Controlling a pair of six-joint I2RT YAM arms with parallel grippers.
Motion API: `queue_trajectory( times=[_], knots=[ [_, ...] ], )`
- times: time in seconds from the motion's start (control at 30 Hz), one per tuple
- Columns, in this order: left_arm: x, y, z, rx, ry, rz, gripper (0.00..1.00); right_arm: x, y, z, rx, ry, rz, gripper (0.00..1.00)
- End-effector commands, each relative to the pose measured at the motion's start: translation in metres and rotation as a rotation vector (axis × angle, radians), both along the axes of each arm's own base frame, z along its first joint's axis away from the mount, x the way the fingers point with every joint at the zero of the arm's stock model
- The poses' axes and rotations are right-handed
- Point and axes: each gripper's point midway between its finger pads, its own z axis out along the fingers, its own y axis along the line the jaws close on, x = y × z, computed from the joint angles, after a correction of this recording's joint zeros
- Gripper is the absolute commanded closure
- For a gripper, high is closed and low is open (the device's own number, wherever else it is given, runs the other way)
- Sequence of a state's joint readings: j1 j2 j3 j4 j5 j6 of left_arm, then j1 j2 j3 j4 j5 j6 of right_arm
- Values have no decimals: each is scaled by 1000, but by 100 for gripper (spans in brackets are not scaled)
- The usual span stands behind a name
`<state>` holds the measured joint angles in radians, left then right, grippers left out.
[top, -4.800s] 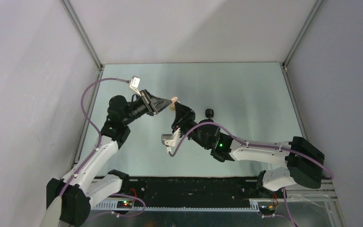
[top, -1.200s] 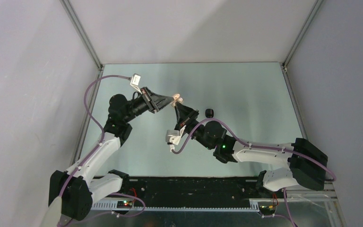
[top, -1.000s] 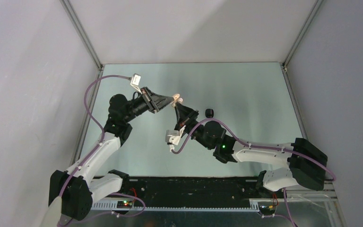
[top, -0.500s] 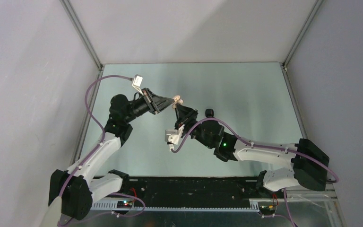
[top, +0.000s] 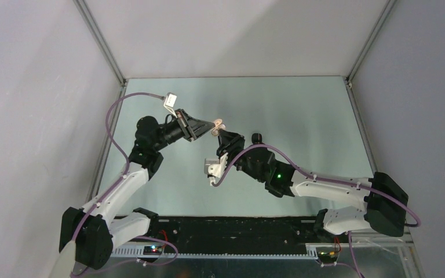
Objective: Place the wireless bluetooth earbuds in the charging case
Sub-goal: Place the earbud in the charging case.
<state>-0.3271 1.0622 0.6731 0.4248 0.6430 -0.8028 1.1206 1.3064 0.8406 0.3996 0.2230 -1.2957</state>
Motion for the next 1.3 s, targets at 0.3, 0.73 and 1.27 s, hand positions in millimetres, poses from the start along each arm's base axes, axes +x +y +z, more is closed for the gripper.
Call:
queue_trajectory(
  times=[0.3, 0.73, 1.27],
  knots=[
    [-6, -5, 17, -15, -94, -35, 100, 2, 3, 20, 46, 13, -9, 59],
    [-3, -8, 10, -3, -77, -49, 100, -28, -14, 15, 8, 198, 78, 25],
    [-28, -27, -16, 61, -75, -354, 100, -54, -42, 42, 287, 814, 12, 1]
  ],
)
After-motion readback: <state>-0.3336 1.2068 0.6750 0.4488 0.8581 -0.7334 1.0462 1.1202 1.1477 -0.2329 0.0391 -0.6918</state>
